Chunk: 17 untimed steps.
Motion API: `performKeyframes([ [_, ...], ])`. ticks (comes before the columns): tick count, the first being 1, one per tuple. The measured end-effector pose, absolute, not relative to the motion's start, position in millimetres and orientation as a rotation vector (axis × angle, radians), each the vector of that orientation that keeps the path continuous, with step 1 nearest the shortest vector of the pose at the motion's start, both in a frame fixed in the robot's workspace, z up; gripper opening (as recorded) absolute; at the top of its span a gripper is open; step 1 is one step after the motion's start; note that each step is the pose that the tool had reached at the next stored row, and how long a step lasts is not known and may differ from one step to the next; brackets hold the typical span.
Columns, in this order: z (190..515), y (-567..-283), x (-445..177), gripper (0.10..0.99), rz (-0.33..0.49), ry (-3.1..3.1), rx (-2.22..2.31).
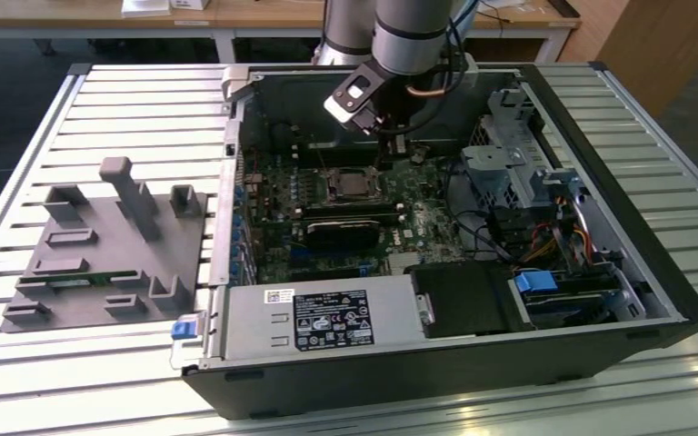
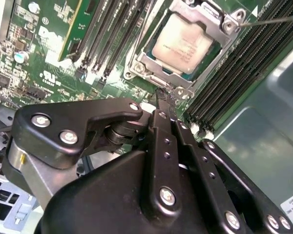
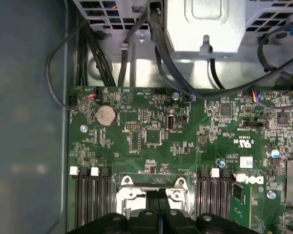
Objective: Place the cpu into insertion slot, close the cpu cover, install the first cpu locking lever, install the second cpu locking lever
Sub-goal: 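Close the cpu cover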
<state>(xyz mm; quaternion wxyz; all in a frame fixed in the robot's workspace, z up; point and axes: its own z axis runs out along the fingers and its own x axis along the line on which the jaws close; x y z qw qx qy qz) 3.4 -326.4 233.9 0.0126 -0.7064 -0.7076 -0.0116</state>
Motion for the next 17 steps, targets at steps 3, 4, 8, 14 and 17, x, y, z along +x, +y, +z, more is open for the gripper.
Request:
performKeyframes([
  [3,233,-327,-3,0.106,-0.036,-2.205,-2.202],
  [4,233,-327,-5,0.106,-0.036,-2.205,-2.202],
  [8,231,-327,-10,0.106,-0.036,-2.205,-2.202],
  [14,228,-327,-12,0.106,-0.036,-2.205,-2.202],
  [17,227,-327,-12,0.106,-0.036,-2.205,-2.202],
])
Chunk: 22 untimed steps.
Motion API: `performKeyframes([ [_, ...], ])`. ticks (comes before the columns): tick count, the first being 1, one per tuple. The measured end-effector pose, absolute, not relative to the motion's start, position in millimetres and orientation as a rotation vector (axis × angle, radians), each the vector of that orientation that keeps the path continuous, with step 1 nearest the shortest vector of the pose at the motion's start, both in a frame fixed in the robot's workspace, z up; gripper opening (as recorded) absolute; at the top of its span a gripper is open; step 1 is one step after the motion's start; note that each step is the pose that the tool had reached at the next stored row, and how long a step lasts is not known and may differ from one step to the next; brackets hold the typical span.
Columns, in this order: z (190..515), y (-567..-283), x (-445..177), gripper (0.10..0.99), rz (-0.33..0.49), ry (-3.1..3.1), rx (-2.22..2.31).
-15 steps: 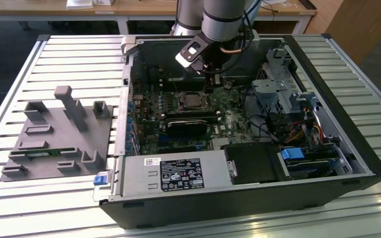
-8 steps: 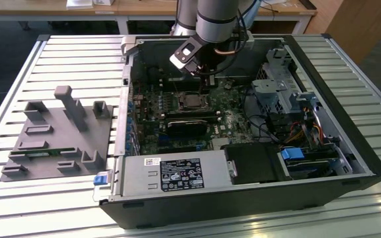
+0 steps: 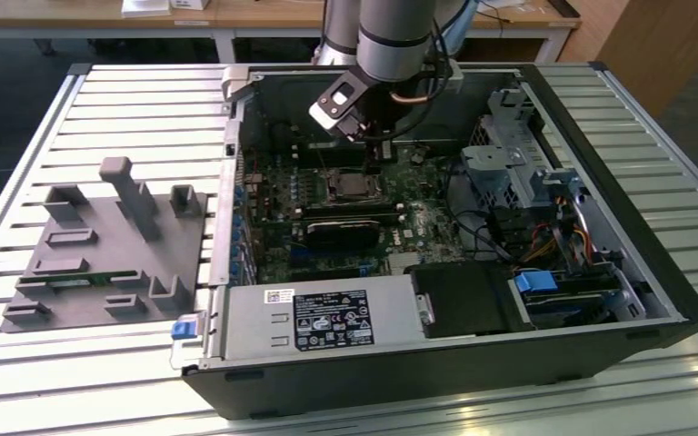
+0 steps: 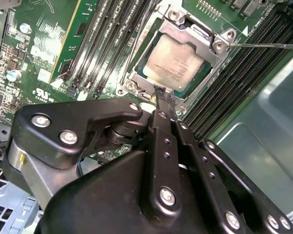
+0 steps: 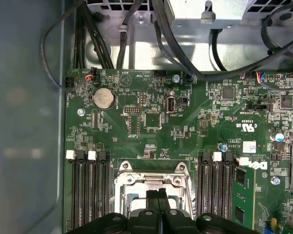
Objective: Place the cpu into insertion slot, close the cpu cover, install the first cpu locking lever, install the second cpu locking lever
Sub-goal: 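Close the cpu cover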
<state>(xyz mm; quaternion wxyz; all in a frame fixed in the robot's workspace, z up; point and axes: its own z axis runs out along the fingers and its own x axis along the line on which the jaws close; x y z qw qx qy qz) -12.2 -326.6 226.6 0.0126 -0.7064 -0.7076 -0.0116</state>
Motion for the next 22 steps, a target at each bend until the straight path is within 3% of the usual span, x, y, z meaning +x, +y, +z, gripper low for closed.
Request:
performKeyframes([
  [22,212,-326,-49,0.106,-0.036,-2.205,-2.202],
])
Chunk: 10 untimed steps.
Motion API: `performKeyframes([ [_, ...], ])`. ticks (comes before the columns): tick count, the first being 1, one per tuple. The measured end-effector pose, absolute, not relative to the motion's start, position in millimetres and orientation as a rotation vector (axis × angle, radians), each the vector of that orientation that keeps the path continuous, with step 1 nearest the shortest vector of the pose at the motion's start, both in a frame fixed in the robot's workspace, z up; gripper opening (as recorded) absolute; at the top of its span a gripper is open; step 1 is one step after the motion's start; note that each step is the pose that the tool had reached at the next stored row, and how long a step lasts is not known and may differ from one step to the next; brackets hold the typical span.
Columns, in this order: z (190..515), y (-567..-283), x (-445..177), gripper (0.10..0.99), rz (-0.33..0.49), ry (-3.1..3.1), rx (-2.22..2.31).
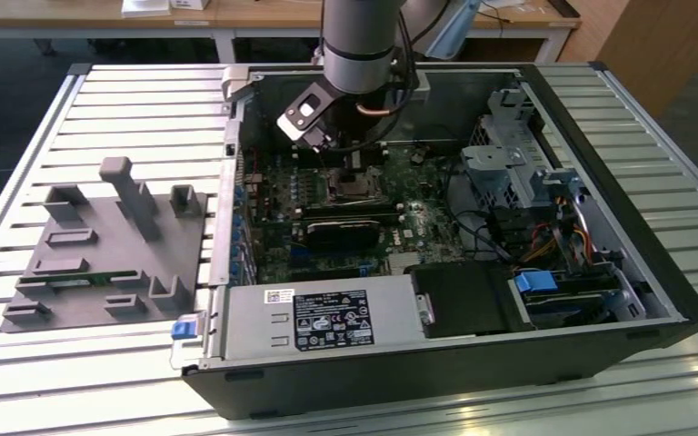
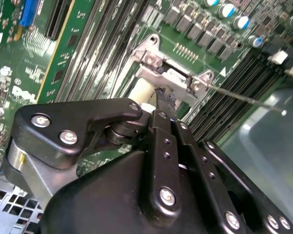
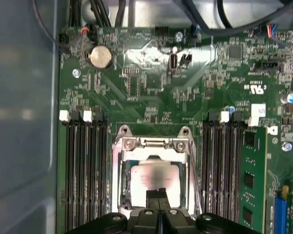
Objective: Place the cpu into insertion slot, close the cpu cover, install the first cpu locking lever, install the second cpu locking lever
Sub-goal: 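Close the cpu cover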
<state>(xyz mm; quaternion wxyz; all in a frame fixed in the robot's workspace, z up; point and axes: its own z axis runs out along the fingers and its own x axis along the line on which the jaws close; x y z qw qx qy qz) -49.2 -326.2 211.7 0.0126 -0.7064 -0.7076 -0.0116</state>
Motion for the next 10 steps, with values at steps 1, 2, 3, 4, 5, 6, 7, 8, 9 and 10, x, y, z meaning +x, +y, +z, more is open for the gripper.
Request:
performKeyframes([
  [1,211.1,-326.1,-50.6,0.106,-0.036,-2.205,-2.202],
  [2,210.5,-326.0,-51.7,0.106,-0.036,-2.205,-2.202],
  [3,210.0,-325.9,-52.8,0.106,-0.036,-2.206,-2.202],
  [4,209.4,-325.8,-54.0,0.106,-0.036,-2.205,-2.202],
  [5,208.8,-325.7,-55.1,0.106,-0.036,-2.205,-2.202],
  [6,208.1,-325.6,-56.1,0.106,-0.036,-2.205,-2.202],
  [7,207.4,-325.5,-56.9,0.106,-0.036,-2.205,-2.202],
  [8,206.9,-325.4,-57.8,0.106,-0.036,-2.205,-2.202],
  [9,206.2,-325.3,-58.2,0.106,-0.036,-2.205,-2.202],
  [10,205.3,-325.2,-58.1,0.106,-0.036,-2.205,-2.202],
])
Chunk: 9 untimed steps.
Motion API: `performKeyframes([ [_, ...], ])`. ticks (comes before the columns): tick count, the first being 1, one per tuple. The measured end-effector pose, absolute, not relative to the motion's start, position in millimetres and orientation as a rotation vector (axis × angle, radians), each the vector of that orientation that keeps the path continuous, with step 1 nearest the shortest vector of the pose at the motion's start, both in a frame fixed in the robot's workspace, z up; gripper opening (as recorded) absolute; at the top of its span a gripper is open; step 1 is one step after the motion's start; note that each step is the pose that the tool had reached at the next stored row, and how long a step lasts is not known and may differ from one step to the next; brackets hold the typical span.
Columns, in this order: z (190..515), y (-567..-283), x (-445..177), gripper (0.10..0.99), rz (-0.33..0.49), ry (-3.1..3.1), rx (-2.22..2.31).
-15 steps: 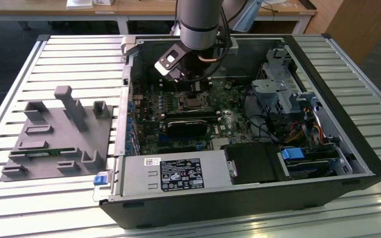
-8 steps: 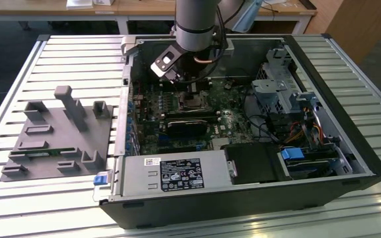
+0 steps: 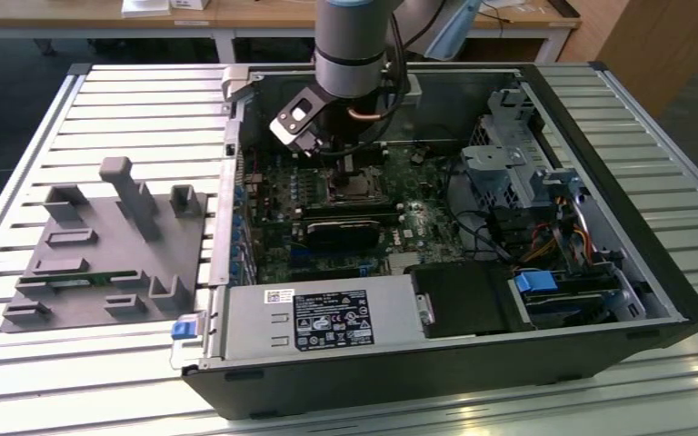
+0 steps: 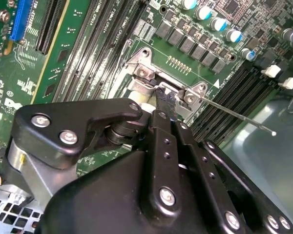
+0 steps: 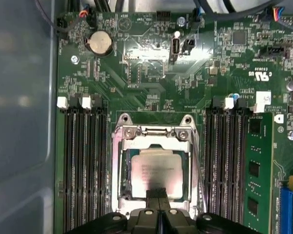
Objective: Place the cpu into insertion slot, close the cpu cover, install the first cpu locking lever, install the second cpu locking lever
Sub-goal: 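Close the cpu cover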
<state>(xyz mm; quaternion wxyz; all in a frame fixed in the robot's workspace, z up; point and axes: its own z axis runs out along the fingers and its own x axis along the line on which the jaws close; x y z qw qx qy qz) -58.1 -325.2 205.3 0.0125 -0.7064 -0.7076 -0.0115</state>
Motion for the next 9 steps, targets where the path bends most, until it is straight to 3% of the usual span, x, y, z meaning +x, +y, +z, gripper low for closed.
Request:
performKeyframes([
  [9,199.9,-325.2,-58.2,0.106,-0.035,-2.205,-2.202],
])
